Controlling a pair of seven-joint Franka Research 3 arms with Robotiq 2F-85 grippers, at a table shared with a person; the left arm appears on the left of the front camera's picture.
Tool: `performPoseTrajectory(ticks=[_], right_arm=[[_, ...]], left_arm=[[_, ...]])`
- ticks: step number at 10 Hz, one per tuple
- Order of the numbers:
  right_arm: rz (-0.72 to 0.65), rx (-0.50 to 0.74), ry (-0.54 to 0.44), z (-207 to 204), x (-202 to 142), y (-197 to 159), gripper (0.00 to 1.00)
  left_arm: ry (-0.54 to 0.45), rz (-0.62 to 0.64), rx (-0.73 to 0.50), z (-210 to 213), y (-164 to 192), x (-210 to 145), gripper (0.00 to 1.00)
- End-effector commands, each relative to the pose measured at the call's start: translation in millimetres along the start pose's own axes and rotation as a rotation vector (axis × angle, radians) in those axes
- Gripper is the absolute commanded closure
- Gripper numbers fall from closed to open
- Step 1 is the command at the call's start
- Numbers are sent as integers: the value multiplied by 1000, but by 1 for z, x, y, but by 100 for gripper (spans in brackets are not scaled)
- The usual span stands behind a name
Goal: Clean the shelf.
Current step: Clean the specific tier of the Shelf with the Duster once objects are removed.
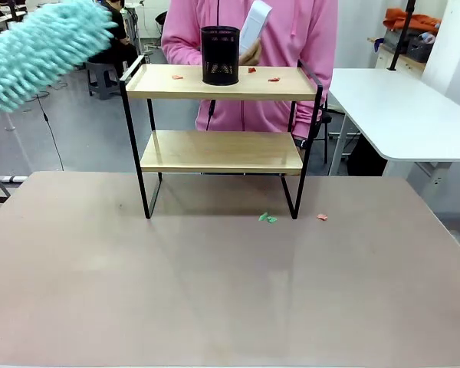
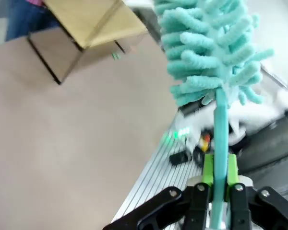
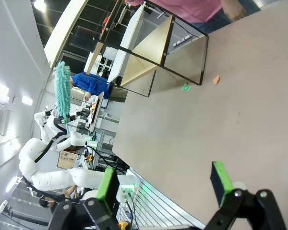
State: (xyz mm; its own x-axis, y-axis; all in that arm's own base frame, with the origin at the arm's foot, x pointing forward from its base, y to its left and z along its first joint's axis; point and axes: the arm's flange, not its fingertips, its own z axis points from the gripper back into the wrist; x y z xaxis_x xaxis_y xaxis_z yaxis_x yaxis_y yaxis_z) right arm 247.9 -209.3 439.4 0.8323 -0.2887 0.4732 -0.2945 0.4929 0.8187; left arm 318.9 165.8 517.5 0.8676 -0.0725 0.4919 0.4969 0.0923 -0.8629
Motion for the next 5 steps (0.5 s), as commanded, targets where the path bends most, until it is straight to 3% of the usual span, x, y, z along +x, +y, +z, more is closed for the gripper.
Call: performPoseTrajectory(ticks=[1,3,4,5], right_arm=[[28,16,-18,0,4,0,0],[28,16,-18,0,4,0,0],[28,16,-18,0,4,0,0],[28,16,-18,0,4,0,0]], left_arm=[[-235,111,13,-1,25,1,88],[-328,277,166,1,56,-1,88],[-221,141,53,24,43,-11,88],[-221,141,53,24,43,-11,88]])
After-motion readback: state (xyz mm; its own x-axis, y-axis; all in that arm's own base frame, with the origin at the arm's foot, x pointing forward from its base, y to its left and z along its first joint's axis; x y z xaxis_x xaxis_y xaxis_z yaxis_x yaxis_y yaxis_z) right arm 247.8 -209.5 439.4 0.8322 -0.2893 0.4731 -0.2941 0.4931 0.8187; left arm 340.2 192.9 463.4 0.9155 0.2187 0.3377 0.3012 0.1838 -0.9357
